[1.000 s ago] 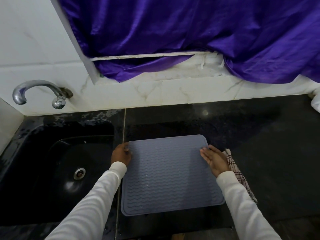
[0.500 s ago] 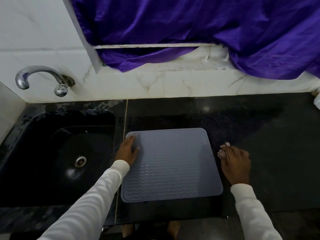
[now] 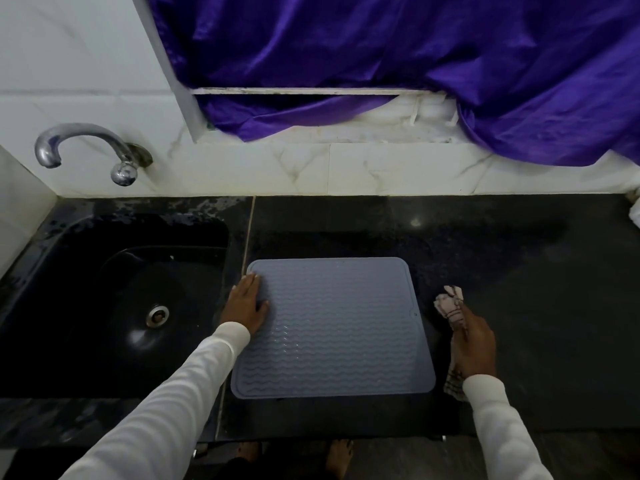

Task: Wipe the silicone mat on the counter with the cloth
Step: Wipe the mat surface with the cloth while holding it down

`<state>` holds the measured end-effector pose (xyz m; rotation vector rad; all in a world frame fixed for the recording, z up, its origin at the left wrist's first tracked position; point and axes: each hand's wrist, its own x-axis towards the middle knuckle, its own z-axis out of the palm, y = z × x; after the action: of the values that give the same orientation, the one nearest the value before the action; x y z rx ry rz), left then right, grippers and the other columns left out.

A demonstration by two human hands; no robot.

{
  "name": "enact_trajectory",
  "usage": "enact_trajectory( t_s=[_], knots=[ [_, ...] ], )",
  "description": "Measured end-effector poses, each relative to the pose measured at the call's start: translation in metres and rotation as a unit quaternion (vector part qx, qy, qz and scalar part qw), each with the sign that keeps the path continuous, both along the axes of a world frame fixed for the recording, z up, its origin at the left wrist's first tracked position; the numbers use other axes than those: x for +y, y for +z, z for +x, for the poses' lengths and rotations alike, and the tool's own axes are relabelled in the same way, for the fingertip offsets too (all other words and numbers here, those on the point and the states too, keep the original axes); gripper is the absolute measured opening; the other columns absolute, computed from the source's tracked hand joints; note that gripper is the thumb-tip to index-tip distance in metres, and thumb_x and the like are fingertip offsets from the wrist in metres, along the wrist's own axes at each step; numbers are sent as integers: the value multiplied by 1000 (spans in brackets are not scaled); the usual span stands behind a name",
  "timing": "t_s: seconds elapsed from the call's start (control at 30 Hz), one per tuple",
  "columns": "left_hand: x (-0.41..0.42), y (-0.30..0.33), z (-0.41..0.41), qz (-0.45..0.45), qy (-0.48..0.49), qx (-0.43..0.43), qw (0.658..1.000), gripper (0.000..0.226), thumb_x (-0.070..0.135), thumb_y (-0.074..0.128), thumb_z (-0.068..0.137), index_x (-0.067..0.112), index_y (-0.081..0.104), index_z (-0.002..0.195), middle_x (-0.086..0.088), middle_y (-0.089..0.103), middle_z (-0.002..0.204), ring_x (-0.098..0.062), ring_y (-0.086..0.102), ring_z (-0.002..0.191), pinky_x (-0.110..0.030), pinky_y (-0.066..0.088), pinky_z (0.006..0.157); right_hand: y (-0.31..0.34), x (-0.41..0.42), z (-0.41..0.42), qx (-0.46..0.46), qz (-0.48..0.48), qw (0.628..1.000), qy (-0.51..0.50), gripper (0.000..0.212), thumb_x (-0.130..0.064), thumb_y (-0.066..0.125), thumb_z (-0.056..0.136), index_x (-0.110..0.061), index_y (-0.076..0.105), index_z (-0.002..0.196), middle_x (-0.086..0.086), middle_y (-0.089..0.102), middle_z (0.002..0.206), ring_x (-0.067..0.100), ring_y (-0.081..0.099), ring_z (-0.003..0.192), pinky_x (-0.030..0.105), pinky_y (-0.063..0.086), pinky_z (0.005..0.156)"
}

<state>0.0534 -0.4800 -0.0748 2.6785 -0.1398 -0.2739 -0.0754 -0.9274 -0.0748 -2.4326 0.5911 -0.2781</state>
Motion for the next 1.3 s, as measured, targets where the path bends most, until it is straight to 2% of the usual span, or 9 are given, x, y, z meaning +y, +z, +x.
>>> enact_trajectory(
  t_s=[0.1,0.2,0.33,0.47,0.63,0.8,0.9,1.1,1.3],
  knots=[
    [1,-1,0,0,-2,1,1000,70,32,48,98,13,11,154,-5,8,162,-19,6,149,-34,0,121,29,13,8,-37,268,956,-112,37,-18,52,96,-27,55,132,3,59,129,21,56,116,43,44,102],
    [6,0,3,-2,-3,6,1000,68,34,48,98,16,13,154,-3,12,161,-22,10,149,-36,6,121,64,39,16,-76,495,846,-186,35,-13,54,95,-19,58,129,6,62,125,22,60,109,42,50,92],
    [20,3,8,4,-20,-3,1000,60,32,43,99,21,19,153,0,19,160,-24,17,147,-38,16,119,97,85,38,-83,594,783,-164,31,-18,55,94,-13,61,124,9,67,116,23,64,105,35,52,82],
    [37,-1,20,32,-91,-48,994,58,29,35,99,15,19,153,-3,16,160,-21,11,149,-30,0,119,107,154,70,-49,530,840,-104,29,-20,56,94,-16,62,122,6,68,112,19,64,99,31,51,78],
    [47,1,42,62,-141,-66,986,58,22,35,98,13,16,152,-2,9,161,-19,4,149,-29,-7,117,75,259,111,-53,414,908,34,36,-26,54,96,-27,56,132,-8,61,128,7,58,115,31,46,100],
    [51,2,58,115,-208,-83,968,65,29,42,97,11,14,153,-6,10,161,-22,7,149,-32,-10,115,23,355,146,-2,64,991,115,49,-32,48,95,-28,37,143,3,48,134,19,49,118,40,44,99],
    [54,-2,59,133,-225,-83,962,60,32,36,99,11,17,152,-7,17,160,-23,11,149,-34,-6,118,2,385,151,35,-116,982,143,64,-28,59,86,-13,38,144,17,47,138,32,49,115,44,44,97],
    [63,-10,59,107,-239,-75,962,59,32,33,102,13,14,153,-5,12,161,-20,8,149,-30,-11,115,-18,400,158,26,-173,970,169,56,-18,47,97,-7,29,148,22,21,155,35,20,144,47,25,115],
    [65,-7,58,96,-237,-92,962,62,36,21,95,7,27,150,-9,29,156,-23,26,145,-37,5,118,-30,388,150,37,-160,966,199,66,-11,46,97,-15,13,153,10,3,161,25,3,148,45,17,118]
  ],
)
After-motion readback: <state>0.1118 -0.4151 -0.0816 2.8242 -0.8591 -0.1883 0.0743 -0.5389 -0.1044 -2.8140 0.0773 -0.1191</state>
